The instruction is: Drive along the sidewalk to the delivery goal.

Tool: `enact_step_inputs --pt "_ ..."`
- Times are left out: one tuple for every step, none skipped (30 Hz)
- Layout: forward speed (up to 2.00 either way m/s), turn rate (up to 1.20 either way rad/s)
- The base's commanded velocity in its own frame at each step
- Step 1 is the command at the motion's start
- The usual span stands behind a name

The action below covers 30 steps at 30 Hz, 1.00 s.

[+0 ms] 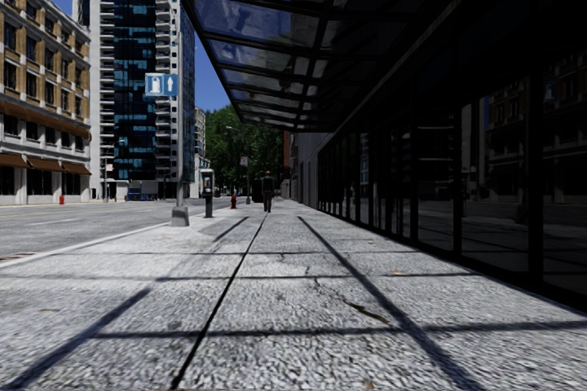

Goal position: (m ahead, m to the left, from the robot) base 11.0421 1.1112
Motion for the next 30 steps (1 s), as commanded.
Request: enact_step_inputs --pt "2.0 0.32" --pt "2.0 0.38" --pt "2.0 0.42" --pt "2.0 0.42" --pt "2.0 0.43" --pt "2.0 0.44" --pt "2.0 0.44" --pt "2.0 0.44" --pt "2.0 0.44" --pt "2.0 0.44" --pt "2.0 0.44" --pt "2.0 0.44" --pt "2.0 0.41" --pt "2.0 0.0" --pt "2.0 0.0" --pt "2.0 0.0" --pt "2.0 0.0" --pt "2.0 0.0" --pt "2.0 0.0" --pt "2.0 0.0" --pt "2.0 0.0" --pt "2.0 0.0" --pt "2.0 0.0" --pt "2.0 0.0" --pt "2.0 0.0" --pt "2.0 0.0" --pt "2.0 0.0" --pt "2.0 0.0" --pt "2.0 0.0" --pt "2.0 0.0"
